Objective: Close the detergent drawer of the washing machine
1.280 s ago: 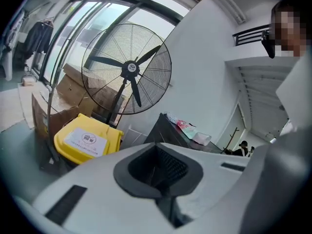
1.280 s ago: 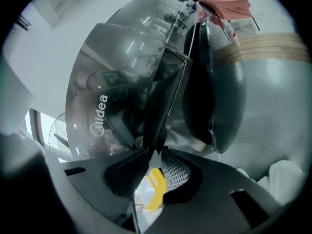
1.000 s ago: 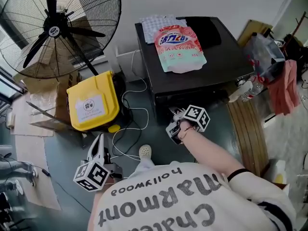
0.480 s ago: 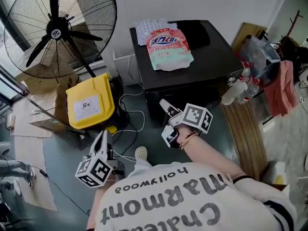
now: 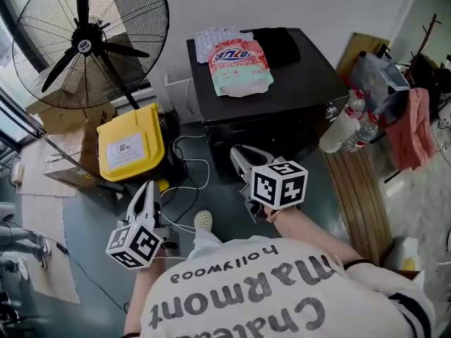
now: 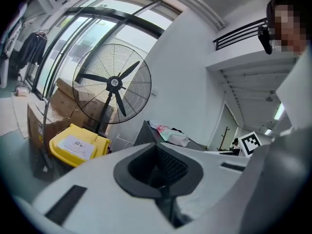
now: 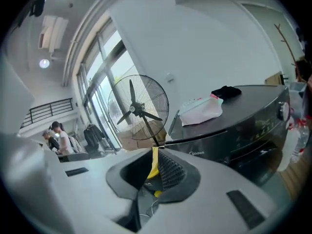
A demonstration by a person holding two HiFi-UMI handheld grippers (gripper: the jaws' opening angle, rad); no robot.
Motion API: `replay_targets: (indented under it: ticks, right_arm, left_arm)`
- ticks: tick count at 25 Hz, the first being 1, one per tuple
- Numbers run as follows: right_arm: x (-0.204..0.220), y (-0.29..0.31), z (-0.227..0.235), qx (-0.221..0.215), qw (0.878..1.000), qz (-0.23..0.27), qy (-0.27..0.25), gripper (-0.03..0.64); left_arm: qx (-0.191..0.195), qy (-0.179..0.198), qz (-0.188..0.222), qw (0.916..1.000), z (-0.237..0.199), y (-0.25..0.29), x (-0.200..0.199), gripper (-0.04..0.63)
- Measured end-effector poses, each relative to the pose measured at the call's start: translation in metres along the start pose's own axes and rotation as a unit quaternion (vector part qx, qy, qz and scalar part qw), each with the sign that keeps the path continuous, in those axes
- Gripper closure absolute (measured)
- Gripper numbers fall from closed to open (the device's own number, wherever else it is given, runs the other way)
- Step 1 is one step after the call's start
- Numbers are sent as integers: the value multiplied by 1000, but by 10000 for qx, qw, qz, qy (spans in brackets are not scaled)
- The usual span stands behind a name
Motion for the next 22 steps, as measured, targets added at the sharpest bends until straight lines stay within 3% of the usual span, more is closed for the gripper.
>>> replay_targets:
  ticks: [10,22]
  right_arm:
    - [27,-25,10,244,9980,20,-577,566]
    - [43,-37,-2,131,9971,-136,-735,571]
  left_arm:
    - [-217,-306,-129,9992,16,-32,42,588]
    - [-326,-420,-103,9985,20,-56,55,588]
Point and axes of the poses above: the fingertips, and each gripper's own axes: y forward along the fingers, z to its right, x out of its underside, the point moved 3 cm from there along -y, backward along the fingers, and after that the axes turned 12 degrees about x, right-handed, at the moved point
